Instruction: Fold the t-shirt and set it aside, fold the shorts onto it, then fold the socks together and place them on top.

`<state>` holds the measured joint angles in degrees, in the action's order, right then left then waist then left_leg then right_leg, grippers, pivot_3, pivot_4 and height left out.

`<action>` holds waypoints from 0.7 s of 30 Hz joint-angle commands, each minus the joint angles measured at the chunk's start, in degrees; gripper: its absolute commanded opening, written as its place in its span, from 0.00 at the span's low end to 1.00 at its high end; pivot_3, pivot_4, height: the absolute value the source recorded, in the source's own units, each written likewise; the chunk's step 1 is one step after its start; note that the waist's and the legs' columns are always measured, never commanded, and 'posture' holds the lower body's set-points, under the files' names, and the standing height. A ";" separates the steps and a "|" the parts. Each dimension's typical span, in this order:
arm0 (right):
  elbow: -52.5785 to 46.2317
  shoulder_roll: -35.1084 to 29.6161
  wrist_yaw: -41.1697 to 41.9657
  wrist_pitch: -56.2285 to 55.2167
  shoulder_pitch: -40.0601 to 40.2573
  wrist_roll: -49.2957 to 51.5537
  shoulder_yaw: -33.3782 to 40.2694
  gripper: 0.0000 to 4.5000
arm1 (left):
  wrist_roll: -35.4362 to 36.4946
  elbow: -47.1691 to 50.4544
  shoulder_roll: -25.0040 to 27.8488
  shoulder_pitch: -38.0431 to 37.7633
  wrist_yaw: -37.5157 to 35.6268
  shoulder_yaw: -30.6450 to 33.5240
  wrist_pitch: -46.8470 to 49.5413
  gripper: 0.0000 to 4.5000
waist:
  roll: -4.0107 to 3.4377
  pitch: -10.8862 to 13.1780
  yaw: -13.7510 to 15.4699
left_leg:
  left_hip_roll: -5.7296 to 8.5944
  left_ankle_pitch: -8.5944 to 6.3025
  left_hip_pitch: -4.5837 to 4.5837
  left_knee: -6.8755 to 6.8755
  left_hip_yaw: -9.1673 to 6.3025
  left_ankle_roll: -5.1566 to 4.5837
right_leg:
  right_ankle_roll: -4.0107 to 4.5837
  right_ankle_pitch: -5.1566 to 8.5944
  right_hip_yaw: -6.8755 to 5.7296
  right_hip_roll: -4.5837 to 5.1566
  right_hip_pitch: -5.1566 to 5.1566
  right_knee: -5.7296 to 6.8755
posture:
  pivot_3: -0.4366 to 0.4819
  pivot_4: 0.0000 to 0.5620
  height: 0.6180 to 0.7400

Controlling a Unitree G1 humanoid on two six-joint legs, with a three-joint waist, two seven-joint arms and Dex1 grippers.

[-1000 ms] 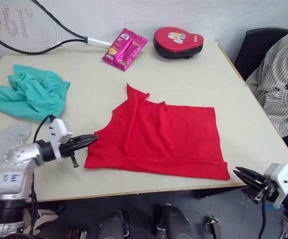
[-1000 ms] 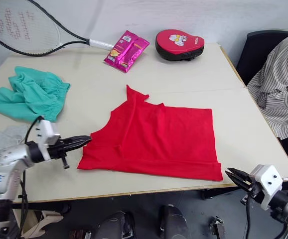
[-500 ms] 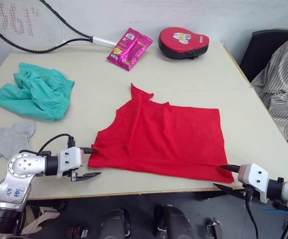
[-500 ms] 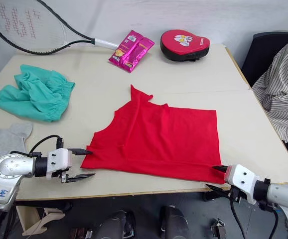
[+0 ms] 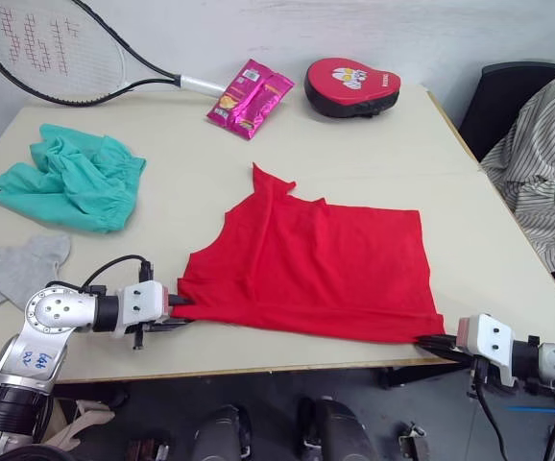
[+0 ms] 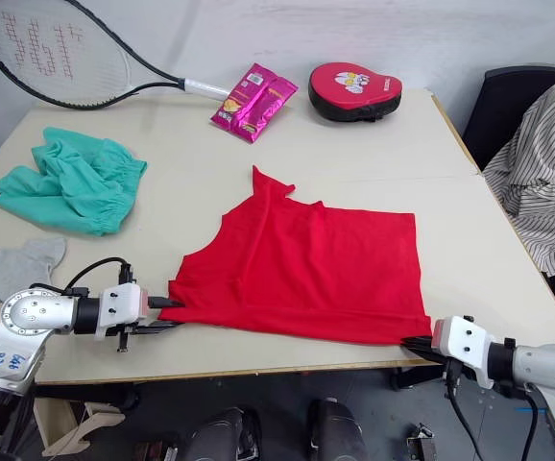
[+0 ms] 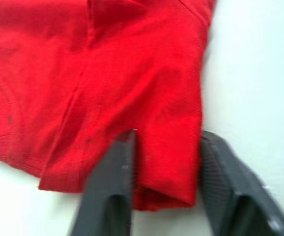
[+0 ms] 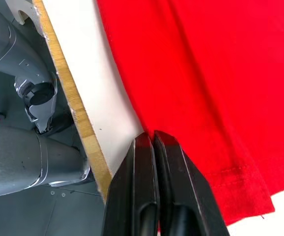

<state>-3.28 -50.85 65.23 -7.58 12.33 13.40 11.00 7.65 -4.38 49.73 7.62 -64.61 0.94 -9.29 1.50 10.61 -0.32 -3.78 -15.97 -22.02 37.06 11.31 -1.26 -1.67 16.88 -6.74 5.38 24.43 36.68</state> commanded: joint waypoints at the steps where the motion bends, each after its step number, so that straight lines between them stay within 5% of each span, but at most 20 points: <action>1: 2.81 -1.24 1.18 -0.29 -0.30 -0.64 -0.50 0.00 | -1.91 2.74 1.86 -5.46 3.13 2.22 2.74 0.10 | -0.04 -0.03 -0.24 | -0.01 0.00 0.00 -0.02 0.00 0.00 | 0.01 0.01 0.00 0.00 0.01 0.00 | 0.48 0.27 1.00; 3: 3.43 -1.35 1.88 -0.51 -0.96 -0.35 -0.60 0.00 | 1.21 8.85 1.63 -11.19 4.30 5.26 5.69 0.01 | -0.04 -0.06 -0.70 | -0.01 0.00 0.01 -0.07 0.00 0.01 | 0.00 0.02 0.02 0.00 0.02 0.00 | 0.48 0.27 1.00; 16: 6.82 -3.69 4.26 -1.94 -4.27 -1.73 -2.44 0.00 | 3.52 32.62 -1.86 -36.32 12.23 18.13 18.44 0.01 | -0.04 -0.05 -1.26 | -0.01 -0.14 -0.09 -0.07 0.00 -0.04 | 0.28 0.21 0.04 0.00 0.00 -0.46 | 0.48 0.27 1.00; 21: 6.70 -4.41 4.81 -2.16 -3.30 -1.49 -2.60 0.00 | 2.75 34.06 -2.57 -39.20 12.86 19.01 18.93 0.01 | 0.03 -0.10 -1.15 | 0.01 -0.20 -0.17 -0.13 0.01 -0.15 | 0.33 0.21 0.03 -0.01 -0.04 -0.74 | 0.48 0.27 1.00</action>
<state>1.88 -54.30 69.93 -10.10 7.83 13.33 8.65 10.95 28.95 47.23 -30.36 -52.08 18.08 9.29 1.53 10.52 -1.47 -3.77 -16.18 -22.19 36.93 11.32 -1.41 -1.34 17.09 -6.71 5.37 24.39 35.92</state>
